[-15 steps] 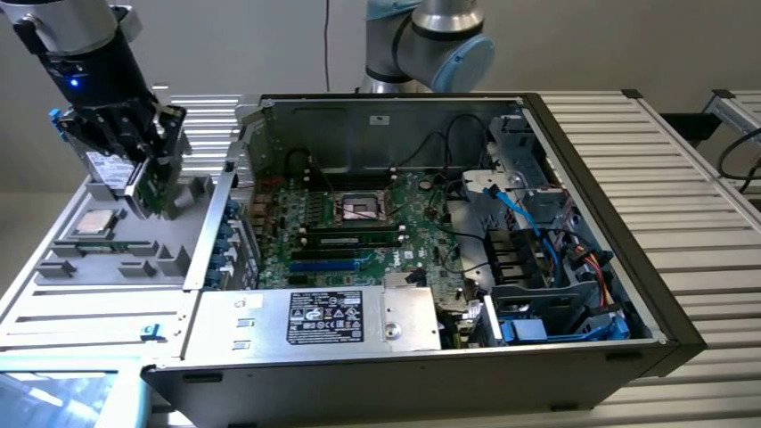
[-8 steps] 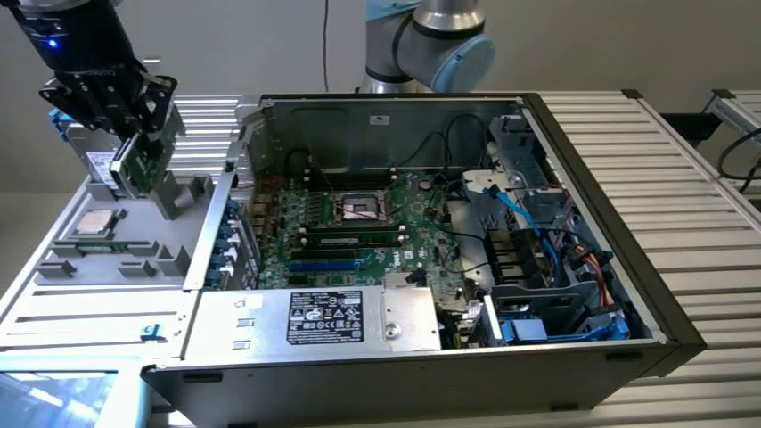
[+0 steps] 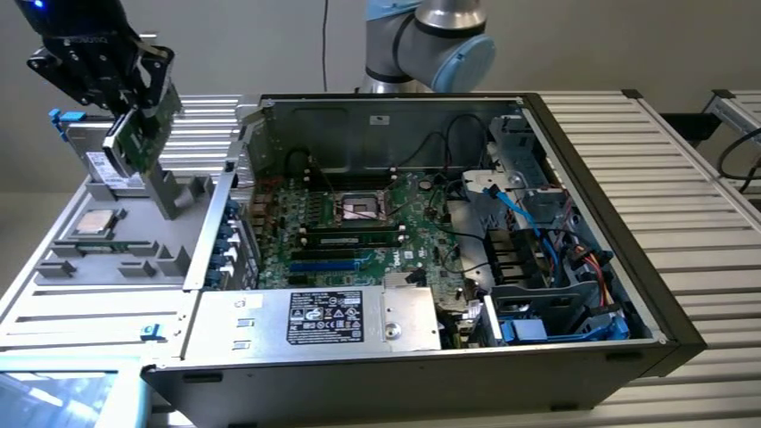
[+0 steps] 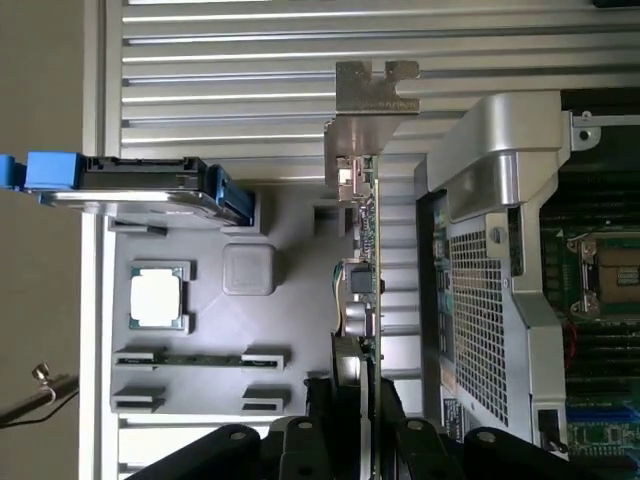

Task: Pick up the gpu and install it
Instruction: 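Pick up the gpu and move the gpu toward the slot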

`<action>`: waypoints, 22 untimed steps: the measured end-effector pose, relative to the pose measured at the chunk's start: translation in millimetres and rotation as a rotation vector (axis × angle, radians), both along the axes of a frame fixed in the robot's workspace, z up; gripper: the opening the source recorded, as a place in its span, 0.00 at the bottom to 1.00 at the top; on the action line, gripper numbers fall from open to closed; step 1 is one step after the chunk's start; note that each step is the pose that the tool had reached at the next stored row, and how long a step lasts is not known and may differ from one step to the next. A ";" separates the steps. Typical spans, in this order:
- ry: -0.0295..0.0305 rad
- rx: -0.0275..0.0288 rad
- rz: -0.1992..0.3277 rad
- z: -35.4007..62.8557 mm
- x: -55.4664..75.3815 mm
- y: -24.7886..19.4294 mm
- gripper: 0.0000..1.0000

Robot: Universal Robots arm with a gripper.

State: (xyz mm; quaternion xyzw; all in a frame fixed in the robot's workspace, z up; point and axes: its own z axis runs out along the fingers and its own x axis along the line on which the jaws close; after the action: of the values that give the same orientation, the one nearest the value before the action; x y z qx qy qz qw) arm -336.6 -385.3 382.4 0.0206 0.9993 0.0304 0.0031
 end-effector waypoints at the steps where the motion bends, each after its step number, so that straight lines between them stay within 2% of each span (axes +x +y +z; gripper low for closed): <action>1: 0.0001 0.0000 0.000 4.5 3.2 -0.2 0.29; 7: 0.0009 0.0002 0.000 31.9 28.4 -4.0 0.29; 9: 0.0014 0.0003 0.000 38.3 37.3 -4.8 0.29; 15: 0.0056 -0.0033 0.000 44.8 64.6 -5.7 0.29; 22: 0.0080 -0.0049 0.000 47.5 96.3 -6.4 0.29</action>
State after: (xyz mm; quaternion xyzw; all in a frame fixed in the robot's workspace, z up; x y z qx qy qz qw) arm -240.3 -391.7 429.9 0.0207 0.9994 0.0279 -0.0008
